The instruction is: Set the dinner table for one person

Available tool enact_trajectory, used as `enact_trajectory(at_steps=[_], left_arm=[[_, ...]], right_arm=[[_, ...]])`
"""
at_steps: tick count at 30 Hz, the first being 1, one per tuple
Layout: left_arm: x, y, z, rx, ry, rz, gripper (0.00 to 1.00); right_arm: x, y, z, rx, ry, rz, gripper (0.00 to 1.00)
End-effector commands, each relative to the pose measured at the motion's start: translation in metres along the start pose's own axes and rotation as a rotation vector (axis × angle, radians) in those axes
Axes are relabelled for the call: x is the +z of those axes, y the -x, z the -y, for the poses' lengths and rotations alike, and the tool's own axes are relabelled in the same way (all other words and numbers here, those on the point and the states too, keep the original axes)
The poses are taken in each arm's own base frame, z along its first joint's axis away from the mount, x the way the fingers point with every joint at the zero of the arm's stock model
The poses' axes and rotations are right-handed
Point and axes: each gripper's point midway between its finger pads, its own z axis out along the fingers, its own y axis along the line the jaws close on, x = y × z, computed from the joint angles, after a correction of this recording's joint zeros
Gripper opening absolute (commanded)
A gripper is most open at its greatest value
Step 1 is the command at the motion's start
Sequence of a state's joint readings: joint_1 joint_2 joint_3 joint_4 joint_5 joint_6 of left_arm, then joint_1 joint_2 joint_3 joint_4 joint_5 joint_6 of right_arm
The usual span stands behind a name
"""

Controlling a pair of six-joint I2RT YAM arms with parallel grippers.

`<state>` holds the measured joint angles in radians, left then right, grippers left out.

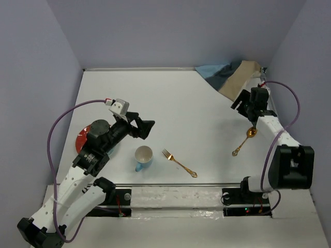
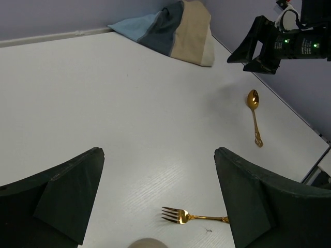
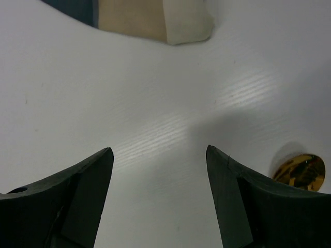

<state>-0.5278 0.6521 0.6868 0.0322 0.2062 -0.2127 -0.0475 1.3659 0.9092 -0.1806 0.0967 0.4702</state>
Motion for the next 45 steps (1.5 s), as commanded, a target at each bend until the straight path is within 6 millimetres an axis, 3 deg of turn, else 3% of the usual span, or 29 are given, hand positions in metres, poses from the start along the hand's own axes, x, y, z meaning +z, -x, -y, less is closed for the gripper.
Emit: enact_trajectory(at_steps=[1, 8, 14, 20, 21, 22, 24, 25, 26, 28, 31, 32, 35, 36, 38, 39, 40, 43, 45], left_arm=[[0.000, 0.023, 0.003, 0.032, -0.010, 0.057, 0.99], [0.003, 0.023, -0.012, 0.024, 0.059, 0.055, 0.99], [0.004, 0.022, -0.024, 0.017, 0.108, 0.054, 0.99], [0.007, 0.019, -0.029, 0.014, 0.121, 0.042, 0.99], [0.007, 0.019, -0.029, 0.014, 0.118, 0.042, 0.99], [0.008, 0.019, -0.029, 0.013, 0.118, 0.040, 0.99], [0.009, 0.018, -0.030, 0.011, 0.119, 0.037, 0.99], [0.009, 0.020, -0.031, 0.010, 0.123, 0.040, 0.99], [0.010, 0.020, -0.032, 0.008, 0.124, 0.042, 0.99], [0.011, 0.020, -0.035, 0.001, 0.134, 0.042, 0.97], [0.014, 0.019, -0.039, -0.010, 0.150, 0.035, 0.94], [0.015, 0.019, -0.041, -0.019, 0.158, 0.036, 0.93], [0.019, 0.017, -0.047, -0.039, 0.178, 0.027, 0.91], [0.020, 0.016, -0.049, -0.048, 0.184, 0.024, 0.89], [0.023, 0.014, -0.053, -0.066, 0.194, 0.017, 0.88], [0.026, 0.011, -0.056, -0.080, 0.207, 0.008, 0.86], [0.027, 0.010, -0.058, -0.087, 0.215, 0.004, 0.85], [0.032, 0.002, -0.066, -0.112, 0.248, -0.021, 0.83], [0.036, -0.001, -0.071, -0.124, 0.271, -0.035, 0.82]], right_arm=[[0.040, 0.054, -0.007, 0.011, -0.048, 0.131, 0.80], [0.116, 0.087, -0.002, -0.018, -0.078, 0.099, 0.92], [0.152, 0.081, 0.001, -0.010, -0.092, 0.037, 0.91], [0.180, 0.064, 0.009, -0.001, -0.130, -0.018, 0.82], [0.182, 0.064, 0.007, -0.009, -0.117, -0.025, 0.76], [0.187, 0.067, 0.002, -0.008, -0.097, -0.027, 0.59], [0.189, 0.060, -0.013, -0.005, -0.019, -0.072, 0.42], [0.190, 0.055, -0.021, 0.000, 0.028, -0.098, 0.18], [0.192, 0.049, -0.028, -0.001, 0.075, -0.125, 0.10], [0.186, 0.028, -0.065, -0.051, 0.196, -0.184, 0.00], [0.164, 0.005, -0.104, -0.190, 0.303, -0.216, 0.00], [0.152, -0.013, -0.128, -0.243, 0.359, -0.248, 0.00], [0.114, -0.044, -0.165, -0.350, 0.506, -0.308, 0.00], [0.095, -0.064, -0.186, -0.400, 0.590, -0.344, 0.00], [0.070, -0.085, -0.202, -0.459, 0.656, -0.382, 0.00], [0.054, -0.108, -0.210, -0.507, 0.696, -0.432, 0.00], [0.041, -0.114, -0.215, -0.532, 0.720, -0.442, 0.00], [0.012, -0.135, -0.205, -0.567, 0.717, -0.482, 0.00], [0.006, -0.139, -0.192, -0.540, 0.669, -0.484, 0.00]])
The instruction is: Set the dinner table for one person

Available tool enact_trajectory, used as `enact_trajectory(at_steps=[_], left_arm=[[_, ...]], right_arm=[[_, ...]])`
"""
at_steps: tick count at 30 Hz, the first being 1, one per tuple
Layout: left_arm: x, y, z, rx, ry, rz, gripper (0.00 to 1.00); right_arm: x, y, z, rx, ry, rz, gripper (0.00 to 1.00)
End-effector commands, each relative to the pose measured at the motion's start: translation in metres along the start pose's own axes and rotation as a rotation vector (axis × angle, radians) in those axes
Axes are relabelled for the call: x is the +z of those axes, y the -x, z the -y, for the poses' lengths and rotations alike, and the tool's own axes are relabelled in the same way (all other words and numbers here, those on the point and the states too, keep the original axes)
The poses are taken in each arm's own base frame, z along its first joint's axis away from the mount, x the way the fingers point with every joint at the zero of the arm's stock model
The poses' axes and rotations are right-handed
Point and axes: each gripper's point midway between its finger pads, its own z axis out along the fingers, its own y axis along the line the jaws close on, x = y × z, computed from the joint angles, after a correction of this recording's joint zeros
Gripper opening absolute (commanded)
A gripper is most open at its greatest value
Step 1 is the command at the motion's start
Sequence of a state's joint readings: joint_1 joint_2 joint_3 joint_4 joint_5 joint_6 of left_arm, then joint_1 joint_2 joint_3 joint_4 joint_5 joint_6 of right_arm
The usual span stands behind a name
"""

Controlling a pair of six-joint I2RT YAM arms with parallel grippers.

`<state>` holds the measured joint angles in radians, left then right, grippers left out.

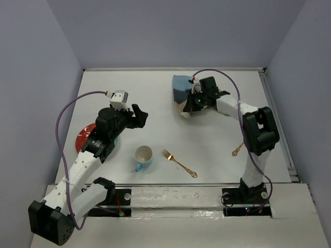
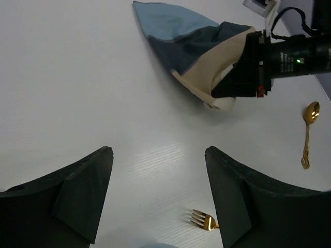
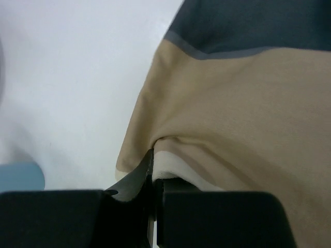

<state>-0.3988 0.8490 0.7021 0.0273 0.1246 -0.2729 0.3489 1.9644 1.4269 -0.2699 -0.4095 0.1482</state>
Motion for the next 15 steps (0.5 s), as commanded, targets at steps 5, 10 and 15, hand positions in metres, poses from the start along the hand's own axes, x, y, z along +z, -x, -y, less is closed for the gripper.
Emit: enact_trajectory(at_steps=[5, 10, 15], left_arm=[[0.023, 0.036, 0.002, -0.061, 0.055, 0.056, 0.77], [0.066, 0.035, 0.001, -0.052, 0.144, -0.004, 0.73], [0.117, 0.009, 0.005, 0.010, 0.257, -0.131, 0.65]], right_arm=[[-0.063, -0.047, 0.024, 0.072, -0.198, 0.014, 0.00], [-0.086, -0.063, 0.016, 0.121, -0.202, 0.069, 0.00], [-0.105, -0.072, 0.003, 0.139, -0.166, 0.127, 0.00]])
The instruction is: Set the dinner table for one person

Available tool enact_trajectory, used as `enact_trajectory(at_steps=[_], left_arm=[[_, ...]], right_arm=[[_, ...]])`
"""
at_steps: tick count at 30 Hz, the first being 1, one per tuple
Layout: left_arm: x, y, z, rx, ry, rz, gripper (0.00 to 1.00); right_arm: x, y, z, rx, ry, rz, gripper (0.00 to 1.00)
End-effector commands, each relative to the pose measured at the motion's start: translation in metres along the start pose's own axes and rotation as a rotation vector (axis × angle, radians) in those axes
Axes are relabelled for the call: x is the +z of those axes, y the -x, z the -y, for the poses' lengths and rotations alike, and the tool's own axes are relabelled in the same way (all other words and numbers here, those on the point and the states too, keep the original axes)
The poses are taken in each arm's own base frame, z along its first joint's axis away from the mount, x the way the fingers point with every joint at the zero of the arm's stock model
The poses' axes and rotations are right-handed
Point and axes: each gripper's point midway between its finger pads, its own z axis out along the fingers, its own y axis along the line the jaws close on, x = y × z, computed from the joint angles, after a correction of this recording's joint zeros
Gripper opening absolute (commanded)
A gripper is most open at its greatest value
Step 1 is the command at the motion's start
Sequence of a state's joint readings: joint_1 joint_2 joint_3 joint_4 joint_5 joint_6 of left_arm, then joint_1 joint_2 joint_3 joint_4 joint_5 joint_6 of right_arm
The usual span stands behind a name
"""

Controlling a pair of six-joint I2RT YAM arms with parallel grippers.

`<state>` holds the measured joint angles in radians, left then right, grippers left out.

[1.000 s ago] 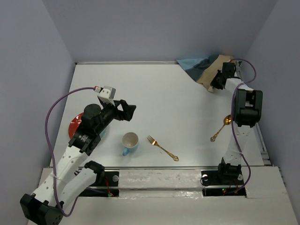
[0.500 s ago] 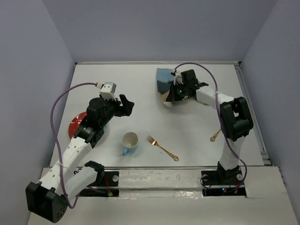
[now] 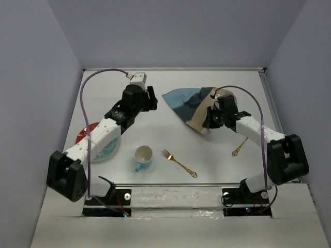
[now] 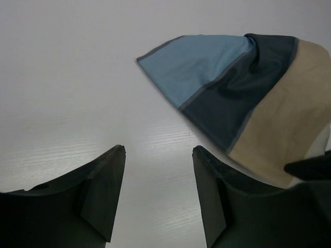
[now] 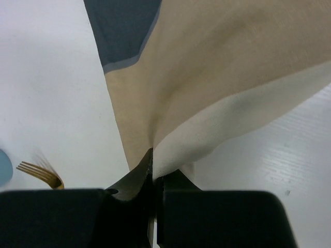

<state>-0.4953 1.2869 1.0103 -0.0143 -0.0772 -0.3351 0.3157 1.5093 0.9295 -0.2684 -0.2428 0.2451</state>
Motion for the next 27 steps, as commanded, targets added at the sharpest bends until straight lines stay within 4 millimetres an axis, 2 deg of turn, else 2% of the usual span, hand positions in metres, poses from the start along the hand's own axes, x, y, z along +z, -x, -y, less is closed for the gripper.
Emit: enact_trajectory(at_steps=[1, 2, 3, 4, 6, 7, 9, 10, 11, 12, 13, 14, 18, 20, 21, 24, 27], left_arm=[[0.038, 0.007, 0.014, 0.031, 0.093, -0.016, 0.63], [0.045, 0.014, 0.020, 0.013, 0.090, -0.006, 0.62], [0.061, -0.001, 0.018, 0.015, 0.115, -0.041, 0.59], [0.068, 0.005, 0.022, -0.011, 0.118, -0.030, 0.57], [0.083, 0.001, 0.017, -0.028, 0.160, -0.032, 0.49], [0.096, -0.005, 0.016, -0.035, 0.176, -0.045, 0.47], [0.108, -0.010, 0.015, -0.065, 0.198, -0.046, 0.45], [0.120, -0.023, 0.011, -0.069, 0.217, -0.072, 0.45], [0.126, -0.021, 0.014, -0.098, 0.217, -0.065, 0.45], [0.132, -0.026, 0.013, -0.109, 0.221, -0.072, 0.45], [0.142, -0.040, 0.011, -0.114, 0.229, -0.098, 0.47], [0.147, -0.038, 0.015, -0.125, 0.223, -0.093, 0.49], [0.176, -0.056, 0.014, -0.162, 0.240, -0.123, 0.62], [0.185, -0.051, 0.011, -0.184, 0.249, -0.108, 0.64], [0.191, -0.056, 0.007, -0.192, 0.259, -0.115, 0.64], [0.206, -0.054, 0.003, -0.232, 0.257, -0.117, 0.63], [0.211, -0.062, -0.007, -0.239, 0.287, -0.134, 0.59]], right_arm=[[-0.021, 0.013, -0.015, 0.016, 0.046, 0.119, 0.00], [-0.027, 0.012, -0.018, 0.017, 0.060, 0.132, 0.00], [-0.029, 0.013, -0.019, 0.024, 0.067, 0.146, 0.00], [-0.031, 0.013, -0.020, 0.025, 0.070, 0.154, 0.00], [-0.037, 0.015, -0.023, 0.020, 0.082, 0.172, 0.00], [-0.039, 0.016, -0.024, 0.021, 0.087, 0.180, 0.00], [-0.043, 0.016, -0.029, 0.021, 0.107, 0.188, 0.00], [-0.044, 0.015, -0.033, 0.024, 0.132, 0.184, 0.00], [-0.045, 0.014, -0.033, 0.025, 0.136, 0.188, 0.00], [-0.044, 0.012, -0.032, 0.026, 0.135, 0.190, 0.00], [-0.046, 0.013, -0.033, 0.025, 0.135, 0.195, 0.00], [-0.046, 0.013, -0.033, 0.025, 0.137, 0.194, 0.00], [-0.045, 0.012, -0.037, 0.023, 0.162, 0.191, 0.00], [-0.044, 0.011, -0.036, 0.022, 0.162, 0.188, 0.00], [-0.044, 0.010, -0.037, 0.023, 0.163, 0.186, 0.00], [-0.044, 0.012, -0.035, 0.017, 0.151, 0.194, 0.00], [-0.044, 0.012, -0.032, 0.015, 0.136, 0.197, 0.00]])
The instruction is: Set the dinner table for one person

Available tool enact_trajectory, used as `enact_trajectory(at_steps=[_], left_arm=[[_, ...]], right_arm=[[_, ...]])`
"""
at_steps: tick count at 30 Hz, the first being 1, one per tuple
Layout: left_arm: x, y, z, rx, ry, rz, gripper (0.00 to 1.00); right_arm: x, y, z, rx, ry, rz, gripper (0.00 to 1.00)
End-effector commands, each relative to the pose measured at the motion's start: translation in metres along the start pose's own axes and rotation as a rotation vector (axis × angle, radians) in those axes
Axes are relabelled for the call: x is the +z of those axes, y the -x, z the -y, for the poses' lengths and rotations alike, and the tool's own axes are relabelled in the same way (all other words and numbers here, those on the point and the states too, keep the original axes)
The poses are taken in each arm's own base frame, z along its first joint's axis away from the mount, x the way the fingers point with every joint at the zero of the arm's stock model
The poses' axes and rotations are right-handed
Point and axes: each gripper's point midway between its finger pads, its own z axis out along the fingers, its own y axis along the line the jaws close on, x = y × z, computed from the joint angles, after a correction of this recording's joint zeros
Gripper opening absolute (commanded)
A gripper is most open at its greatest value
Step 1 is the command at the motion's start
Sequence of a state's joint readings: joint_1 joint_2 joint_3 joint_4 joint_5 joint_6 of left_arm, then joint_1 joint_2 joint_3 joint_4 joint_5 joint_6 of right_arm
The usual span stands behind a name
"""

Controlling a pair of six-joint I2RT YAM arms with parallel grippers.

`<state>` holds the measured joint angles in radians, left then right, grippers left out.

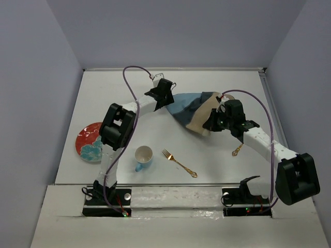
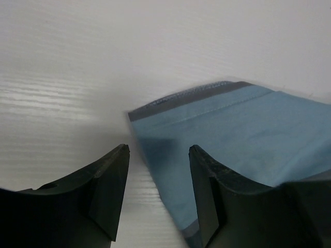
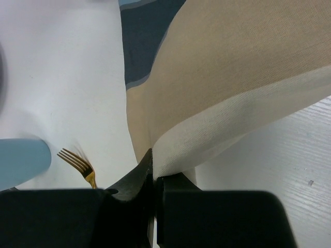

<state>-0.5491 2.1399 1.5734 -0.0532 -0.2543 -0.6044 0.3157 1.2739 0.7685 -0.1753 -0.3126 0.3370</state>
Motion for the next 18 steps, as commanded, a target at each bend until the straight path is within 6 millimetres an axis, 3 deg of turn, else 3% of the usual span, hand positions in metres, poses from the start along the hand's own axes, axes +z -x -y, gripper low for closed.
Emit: enact_trajectory(at_steps=[1, 6, 18], left_arm=[[0.006, 0.031, 0.000, -0.084, 0.007, 0.062, 0.59], [0.018, 0.022, -0.008, -0.082, 0.025, 0.038, 0.51], [0.037, -0.004, -0.010, -0.059, 0.013, -0.034, 0.50]], right_arm=[[-0.002, 0.015, -0.009, -0.033, 0.029, 0.061, 0.00], [-0.002, 0.016, -0.008, -0.032, 0.021, 0.067, 0.00], [0.001, 0.015, -0.007, -0.025, 0.020, 0.059, 0.00]])
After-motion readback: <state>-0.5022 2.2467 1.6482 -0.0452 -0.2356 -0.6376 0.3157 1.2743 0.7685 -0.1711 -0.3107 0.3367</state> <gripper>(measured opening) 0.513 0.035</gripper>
